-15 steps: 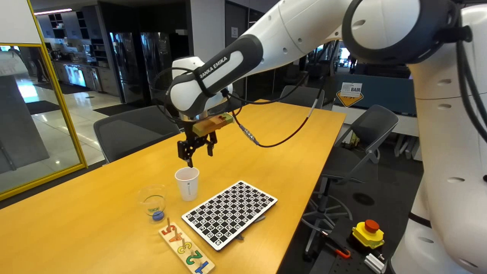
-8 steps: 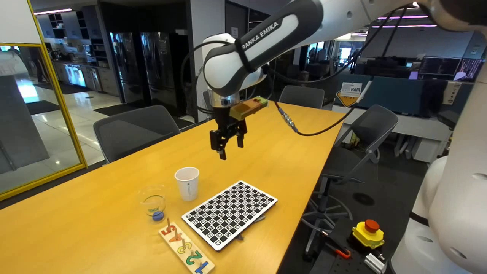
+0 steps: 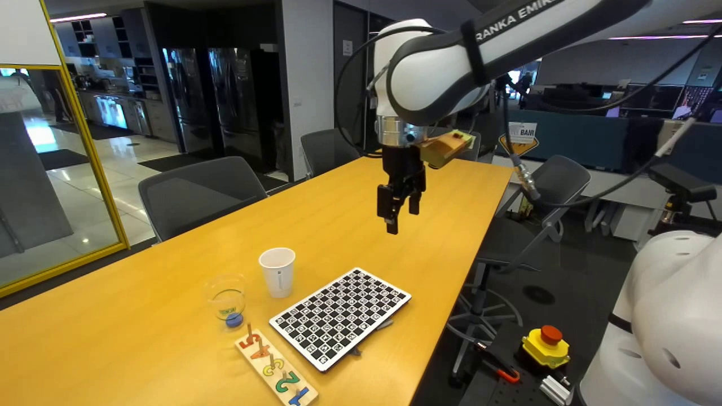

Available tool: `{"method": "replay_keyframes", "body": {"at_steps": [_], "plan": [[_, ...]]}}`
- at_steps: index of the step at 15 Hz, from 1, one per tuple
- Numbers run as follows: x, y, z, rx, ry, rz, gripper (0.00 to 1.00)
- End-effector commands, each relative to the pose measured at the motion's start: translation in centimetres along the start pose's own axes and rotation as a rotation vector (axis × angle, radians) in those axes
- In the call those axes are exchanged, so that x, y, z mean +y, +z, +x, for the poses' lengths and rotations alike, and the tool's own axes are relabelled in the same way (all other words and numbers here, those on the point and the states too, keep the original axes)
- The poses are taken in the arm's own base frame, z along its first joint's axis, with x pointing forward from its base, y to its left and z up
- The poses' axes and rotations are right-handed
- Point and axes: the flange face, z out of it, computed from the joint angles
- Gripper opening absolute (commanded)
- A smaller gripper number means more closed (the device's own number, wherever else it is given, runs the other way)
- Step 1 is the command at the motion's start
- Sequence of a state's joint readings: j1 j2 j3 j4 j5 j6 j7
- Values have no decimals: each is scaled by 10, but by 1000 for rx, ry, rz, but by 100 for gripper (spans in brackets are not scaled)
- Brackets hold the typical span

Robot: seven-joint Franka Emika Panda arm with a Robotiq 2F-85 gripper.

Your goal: Put the blue ring in the clear cup and the orange rings in the white cup

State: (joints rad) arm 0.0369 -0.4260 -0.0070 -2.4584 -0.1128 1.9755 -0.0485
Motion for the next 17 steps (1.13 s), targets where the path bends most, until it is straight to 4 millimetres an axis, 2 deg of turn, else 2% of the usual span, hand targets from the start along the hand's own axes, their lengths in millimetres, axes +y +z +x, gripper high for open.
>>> {"method": "replay_keyframes", "body": {"at_steps": [1, 5, 10, 11, 17], "plan": [[3, -7, -61, 77, -41, 2, 100], [12, -10, -97, 133, -31, 63, 100], [25, -6, -122, 152, -11, 108, 100], [20, -4, -107, 126, -11, 76, 100], [19, 1, -108, 115, -13, 77, 100]]}}
